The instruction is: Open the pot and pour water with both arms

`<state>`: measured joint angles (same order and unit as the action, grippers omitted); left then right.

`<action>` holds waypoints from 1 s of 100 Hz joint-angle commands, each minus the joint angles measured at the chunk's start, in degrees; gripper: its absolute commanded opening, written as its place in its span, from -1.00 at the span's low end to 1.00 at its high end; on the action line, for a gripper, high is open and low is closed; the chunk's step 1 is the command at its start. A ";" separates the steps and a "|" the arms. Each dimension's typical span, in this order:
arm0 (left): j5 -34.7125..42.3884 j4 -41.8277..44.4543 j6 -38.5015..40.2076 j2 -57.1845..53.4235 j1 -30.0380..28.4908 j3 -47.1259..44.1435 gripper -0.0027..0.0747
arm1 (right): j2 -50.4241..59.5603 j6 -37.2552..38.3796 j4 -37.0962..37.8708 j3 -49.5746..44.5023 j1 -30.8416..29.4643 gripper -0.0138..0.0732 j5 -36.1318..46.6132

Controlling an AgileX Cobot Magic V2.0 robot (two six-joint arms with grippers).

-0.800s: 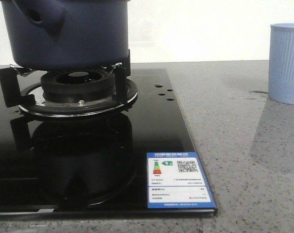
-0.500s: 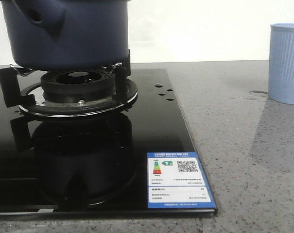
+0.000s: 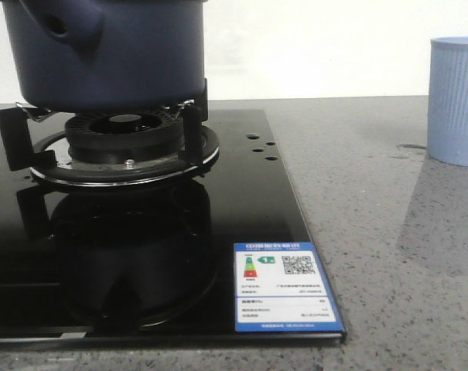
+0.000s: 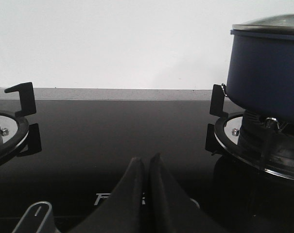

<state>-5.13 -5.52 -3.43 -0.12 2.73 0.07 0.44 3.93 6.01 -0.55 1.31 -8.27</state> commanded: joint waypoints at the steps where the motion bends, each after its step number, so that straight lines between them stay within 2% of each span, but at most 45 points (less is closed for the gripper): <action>1: 4.49 -0.19 0.65 -1.39 -0.11 -0.79 -0.97 | 1.35 -0.59 0.04 -1.02 -0.41 -0.83 4.69; 44: 4.49 -0.19 0.65 -1.39 -0.11 -0.79 -0.97 | 1.35 -0.59 0.04 -1.02 -0.41 -0.83 4.91; 67: 4.49 -0.49 0.65 -1.39 -0.11 -0.79 -0.97 | 1.35 -0.59 0.04 -0.92 -0.41 -0.83 9.10; 77: 4.49 -3.40 0.65 -1.39 -0.11 -0.79 -0.97 | 1.35 -0.59 -0.89 -0.92 -0.41 -0.83 10.50; 100: 5.13 -17.23 0.65 -1.39 -0.11 -0.79 -0.97 | 1.35 -0.49 -9.16 -0.92 -0.41 -0.83 10.77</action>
<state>-5.13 -17.41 -3.43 -0.12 2.73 0.07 0.44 3.93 0.00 -0.55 1.31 -2.65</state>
